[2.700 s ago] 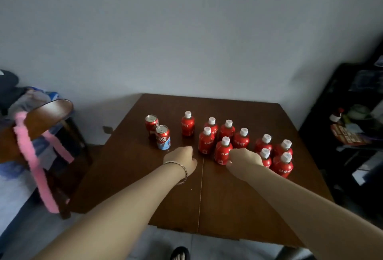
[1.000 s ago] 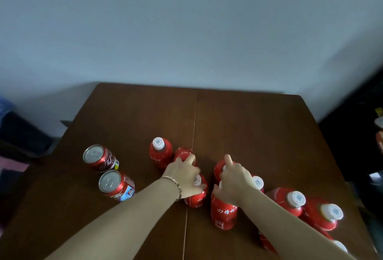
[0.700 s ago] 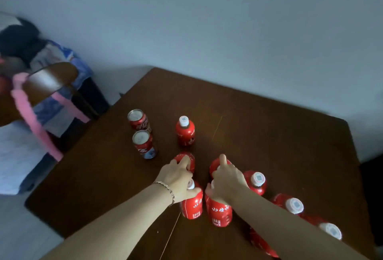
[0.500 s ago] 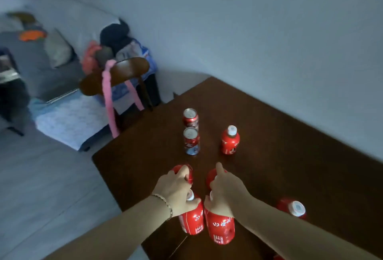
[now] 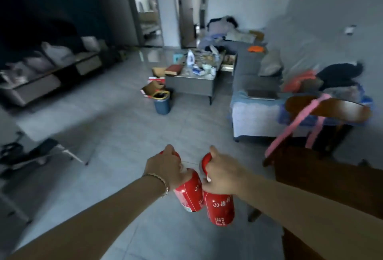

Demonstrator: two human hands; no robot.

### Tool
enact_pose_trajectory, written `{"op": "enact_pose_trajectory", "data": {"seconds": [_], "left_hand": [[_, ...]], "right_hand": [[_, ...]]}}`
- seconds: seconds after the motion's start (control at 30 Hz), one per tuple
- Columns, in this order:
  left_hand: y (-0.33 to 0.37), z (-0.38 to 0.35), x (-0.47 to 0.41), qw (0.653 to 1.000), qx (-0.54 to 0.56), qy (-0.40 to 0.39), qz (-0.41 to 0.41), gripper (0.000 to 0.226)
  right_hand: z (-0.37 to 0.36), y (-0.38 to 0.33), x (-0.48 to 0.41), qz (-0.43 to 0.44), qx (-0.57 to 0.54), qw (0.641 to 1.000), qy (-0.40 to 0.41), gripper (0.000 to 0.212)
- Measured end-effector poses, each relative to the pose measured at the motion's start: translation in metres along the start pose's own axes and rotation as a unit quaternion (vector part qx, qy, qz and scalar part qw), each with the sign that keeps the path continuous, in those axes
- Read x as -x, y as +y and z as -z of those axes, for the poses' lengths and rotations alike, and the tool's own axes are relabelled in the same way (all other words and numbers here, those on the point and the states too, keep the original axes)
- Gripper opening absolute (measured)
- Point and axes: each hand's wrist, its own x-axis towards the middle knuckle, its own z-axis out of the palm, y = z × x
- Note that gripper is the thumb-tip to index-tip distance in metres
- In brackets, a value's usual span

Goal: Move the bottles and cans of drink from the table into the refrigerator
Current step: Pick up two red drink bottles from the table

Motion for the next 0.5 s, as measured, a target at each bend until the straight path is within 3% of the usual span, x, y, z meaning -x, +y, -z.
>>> {"op": "enact_pose_trajectory", "data": {"seconds": [0.27,0.5], "left_hand": [[-0.259,0.033,0.140,0.973,-0.040,0.046,0.221,0.052],[-0.435,0.039,0.266,0.913,-0.034,0.069,0.400,0.048]], "right_hand": [[0.039,-0.277,-0.111,0.211,0.032,0.976,0.032,0.045],[0.053,-0.512,-0.140,0.381,0.021,0.924,-0.003,0.037]]}}
